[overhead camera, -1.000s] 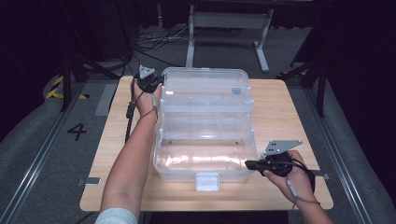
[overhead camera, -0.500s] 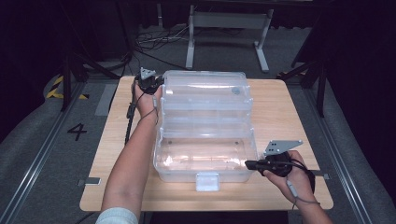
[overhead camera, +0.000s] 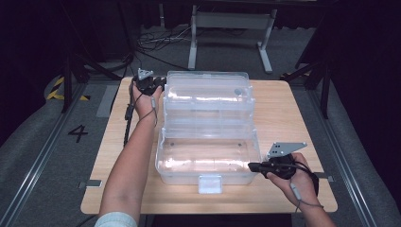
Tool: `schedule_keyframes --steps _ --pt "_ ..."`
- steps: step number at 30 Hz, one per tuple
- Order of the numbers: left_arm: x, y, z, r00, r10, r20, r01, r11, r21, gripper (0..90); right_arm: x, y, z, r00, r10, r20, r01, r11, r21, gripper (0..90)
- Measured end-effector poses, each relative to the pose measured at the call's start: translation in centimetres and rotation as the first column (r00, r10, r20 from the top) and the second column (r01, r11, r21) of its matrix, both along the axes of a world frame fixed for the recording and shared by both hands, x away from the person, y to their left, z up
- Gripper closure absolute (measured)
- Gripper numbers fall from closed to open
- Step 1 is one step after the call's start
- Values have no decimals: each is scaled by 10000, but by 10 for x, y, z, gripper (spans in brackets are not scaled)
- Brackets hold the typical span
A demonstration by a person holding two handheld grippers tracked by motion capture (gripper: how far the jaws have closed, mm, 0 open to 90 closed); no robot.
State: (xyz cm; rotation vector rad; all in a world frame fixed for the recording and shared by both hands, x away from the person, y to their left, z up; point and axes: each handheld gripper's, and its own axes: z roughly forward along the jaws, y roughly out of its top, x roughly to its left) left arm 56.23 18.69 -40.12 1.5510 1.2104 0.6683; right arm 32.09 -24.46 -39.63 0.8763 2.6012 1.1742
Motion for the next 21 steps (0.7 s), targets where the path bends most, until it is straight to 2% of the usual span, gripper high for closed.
schedule_keyframes --steps 2,5,7,8,10,12,14,15,16,17,21 --pt "-3 6 5 10000 62 6 -62 10000 -73 668 -1 -1 1 9999 -15 112 14 10000 37 900" --pt "-9 11 13 9997 116 236 -113 9999 -107 662 -2 -5 7 9993 -131 338 123 9996 249 900" --pt "-20 17 28 9978 112 651 -105 9999 -104 652 -2 -8 10 9990 -187 415 174 9994 299 896" --pt "-20 17 28 9978 112 651 -105 9999 -104 652 -2 -8 10 9990 -187 415 174 9994 299 896" --pt "-35 23 44 9952 -116 970 130 9998 -140 643 -2 -14 16 9984 -239 514 223 9993 315 893" --pt "-45 25 53 9928 -241 1171 246 9997 -32 644 -3 -17 18 9981 -267 547 248 9991 335 890" --pt "-63 26 66 9868 -487 1542 499 9987 -42 641 -2 -21 20 9976 -340 599 316 9986 418 888" --pt "-63 26 66 9868 -487 1542 499 9987 -42 637 -2 -24 21 9973 -393 623 363 9982 486 883" --pt "-77 27 74 9840 -775 1604 758 9970 169 633 -2 -27 22 9970 -443 640 409 9978 529 880" --pt "-77 27 74 9840 -775 1604 758 9970 169 628 -1 -29 23 9968 -474 637 437 9974 570 877" --pt "-109 29 81 9816 -1329 1369 1288 9909 384 614 3 -38 27 9953 -684 681 638 9957 671 872"
